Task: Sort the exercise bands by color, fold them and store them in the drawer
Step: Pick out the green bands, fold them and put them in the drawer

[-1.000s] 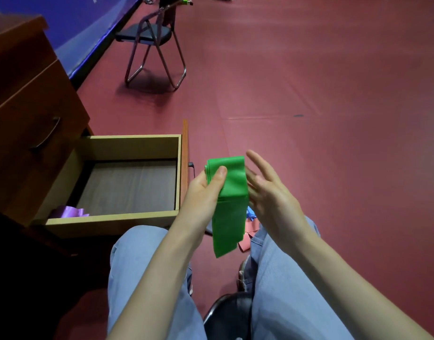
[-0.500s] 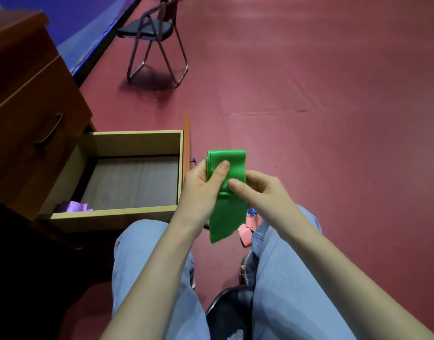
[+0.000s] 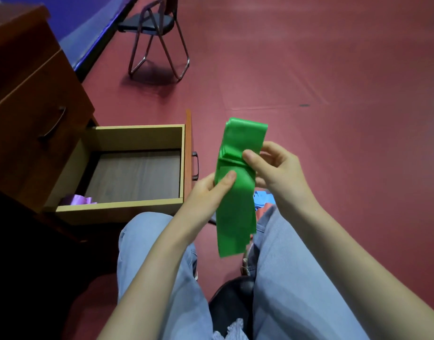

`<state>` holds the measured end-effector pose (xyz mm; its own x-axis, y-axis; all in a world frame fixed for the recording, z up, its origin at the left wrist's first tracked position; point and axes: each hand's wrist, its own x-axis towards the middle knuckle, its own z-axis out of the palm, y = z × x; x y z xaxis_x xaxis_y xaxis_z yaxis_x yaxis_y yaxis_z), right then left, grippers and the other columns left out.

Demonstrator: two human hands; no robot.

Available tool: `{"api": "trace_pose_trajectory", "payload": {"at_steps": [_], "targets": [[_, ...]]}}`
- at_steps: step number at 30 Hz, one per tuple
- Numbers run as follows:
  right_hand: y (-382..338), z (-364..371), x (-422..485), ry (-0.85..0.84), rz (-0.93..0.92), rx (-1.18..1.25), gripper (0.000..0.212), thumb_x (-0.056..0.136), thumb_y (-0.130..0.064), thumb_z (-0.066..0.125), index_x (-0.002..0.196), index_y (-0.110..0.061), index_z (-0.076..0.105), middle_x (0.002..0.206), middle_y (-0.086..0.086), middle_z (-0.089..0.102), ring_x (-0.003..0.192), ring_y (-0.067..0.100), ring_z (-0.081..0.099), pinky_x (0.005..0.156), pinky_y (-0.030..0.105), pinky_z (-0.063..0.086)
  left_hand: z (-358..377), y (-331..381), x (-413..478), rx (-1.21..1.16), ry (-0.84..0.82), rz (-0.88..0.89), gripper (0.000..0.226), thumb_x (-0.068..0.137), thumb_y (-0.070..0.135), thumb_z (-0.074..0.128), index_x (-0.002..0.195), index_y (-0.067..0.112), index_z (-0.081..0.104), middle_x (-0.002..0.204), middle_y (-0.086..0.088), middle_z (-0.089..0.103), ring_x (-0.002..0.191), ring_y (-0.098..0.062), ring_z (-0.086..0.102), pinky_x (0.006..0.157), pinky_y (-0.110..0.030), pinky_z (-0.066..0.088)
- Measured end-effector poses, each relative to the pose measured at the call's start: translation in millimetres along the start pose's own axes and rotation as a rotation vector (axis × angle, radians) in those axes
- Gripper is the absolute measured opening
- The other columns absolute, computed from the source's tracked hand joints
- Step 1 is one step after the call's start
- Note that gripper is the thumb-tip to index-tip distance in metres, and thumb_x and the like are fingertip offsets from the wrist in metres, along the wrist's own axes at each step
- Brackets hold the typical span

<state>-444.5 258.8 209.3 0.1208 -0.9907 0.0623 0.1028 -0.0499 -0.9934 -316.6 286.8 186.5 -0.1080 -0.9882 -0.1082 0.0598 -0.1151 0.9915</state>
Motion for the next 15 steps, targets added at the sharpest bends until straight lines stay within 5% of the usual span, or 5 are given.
{"api": "trace_pose_trajectory", "payload": {"at_steps": [3, 5, 10, 15], "targets": [[-1, 2, 1, -0.006, -0.063, -0.014, 0.018, 0.085, 0.000, 0.056, 0.082, -0.017, 0.062, 0.057, -0.013, 0.068, 0.055, -0.001, 0.062, 0.050, 0.015, 0.051, 1, -5, -2, -0.029, 0.044, -0.082, 0.026, 0.091, 0.029, 0.047, 0.080, 0.016, 0.066, 0.066, 0.004, 0.071, 0.068, -0.015, 0.064, 0.066, -0.027, 0.048], [1, 2, 0, -0.048, -0.122, -0.059, 0.025, 0.083, 0.004, 0.057, 0.085, -0.019, 0.065, 0.061, -0.017, 0.069, 0.060, -0.003, 0.063, 0.056, 0.015, 0.052, 1, -3, 0, -0.083, 0.080, -0.108, 0.025, 0.092, 0.026, 0.046, 0.078, 0.016, 0.063, 0.058, 0.008, 0.068, 0.059, -0.006, 0.063, 0.058, -0.018, 0.048], [10, -6, -8, -0.163, -0.243, -0.265, 0.035, 0.078, 0.005, 0.062, 0.092, -0.027, 0.065, 0.105, -0.011, 0.061, 0.092, 0.000, 0.061, 0.079, 0.016, 0.052, 0, 4, 1, -0.197, 0.071, -0.136, 0.024, 0.091, 0.013, 0.046, 0.077, 0.016, 0.064, 0.051, 0.006, 0.063, 0.050, -0.008, 0.057, 0.048, -0.017, 0.046], [14, -11, -9, -0.190, -0.309, -0.439, 0.033, 0.078, 0.002, 0.060, 0.095, -0.026, 0.066, 0.112, -0.014, 0.055, 0.097, 0.002, 0.059, 0.080, 0.008, 0.047, 0, 1, -4, -0.448, 0.030, -0.209, 0.046, 0.094, 0.022, 0.026, 0.068, 0.011, 0.062, 0.051, -0.002, 0.064, 0.049, -0.012, 0.060, 0.047, -0.016, 0.048]]}}
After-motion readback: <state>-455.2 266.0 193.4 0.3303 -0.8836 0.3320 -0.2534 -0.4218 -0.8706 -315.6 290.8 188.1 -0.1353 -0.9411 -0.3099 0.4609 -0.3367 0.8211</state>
